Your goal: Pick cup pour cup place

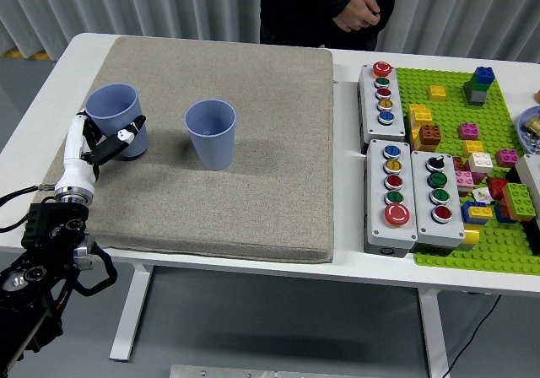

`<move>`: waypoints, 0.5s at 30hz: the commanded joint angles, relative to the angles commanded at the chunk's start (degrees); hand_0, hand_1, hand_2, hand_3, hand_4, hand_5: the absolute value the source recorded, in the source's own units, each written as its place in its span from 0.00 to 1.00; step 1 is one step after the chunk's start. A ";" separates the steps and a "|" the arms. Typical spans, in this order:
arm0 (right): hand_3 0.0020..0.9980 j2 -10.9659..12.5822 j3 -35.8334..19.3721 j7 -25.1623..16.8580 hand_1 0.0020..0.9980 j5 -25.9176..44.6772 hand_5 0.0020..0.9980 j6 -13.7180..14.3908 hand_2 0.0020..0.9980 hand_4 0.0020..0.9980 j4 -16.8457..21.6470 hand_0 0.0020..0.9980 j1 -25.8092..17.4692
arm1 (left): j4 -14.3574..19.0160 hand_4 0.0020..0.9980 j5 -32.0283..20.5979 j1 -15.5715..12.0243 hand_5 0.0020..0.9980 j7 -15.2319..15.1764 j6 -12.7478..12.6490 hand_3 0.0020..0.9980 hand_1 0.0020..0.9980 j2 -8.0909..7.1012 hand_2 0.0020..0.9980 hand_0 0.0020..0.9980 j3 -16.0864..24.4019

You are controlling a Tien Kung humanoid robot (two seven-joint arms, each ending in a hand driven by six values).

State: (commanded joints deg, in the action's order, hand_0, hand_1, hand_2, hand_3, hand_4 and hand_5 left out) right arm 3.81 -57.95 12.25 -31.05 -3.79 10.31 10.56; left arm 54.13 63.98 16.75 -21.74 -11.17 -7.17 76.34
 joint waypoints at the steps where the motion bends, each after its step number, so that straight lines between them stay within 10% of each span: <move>1: 0.64 -0.01 -0.01 0.01 0.68 -0.02 0.16 0.00 0.69 0.43 0.00 0.68 0.03 | -0.20 0.70 -0.01 -0.17 0.06 -0.38 -0.05 0.59 0.64 0.17 0.65 0.65 -0.29; 15: 0.64 -0.11 0.03 0.13 0.68 -0.10 0.16 -0.03 0.69 0.43 0.00 0.68 -0.02 | -1.36 0.78 1.56 -0.68 0.14 -2.18 -1.38 0.62 0.67 0.77 0.70 0.68 -1.07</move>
State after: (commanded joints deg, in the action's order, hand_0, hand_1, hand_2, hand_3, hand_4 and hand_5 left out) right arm 3.70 -57.92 12.39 -31.15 -3.82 10.31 10.54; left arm 52.76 65.54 16.07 -23.92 -12.55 -6.40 75.28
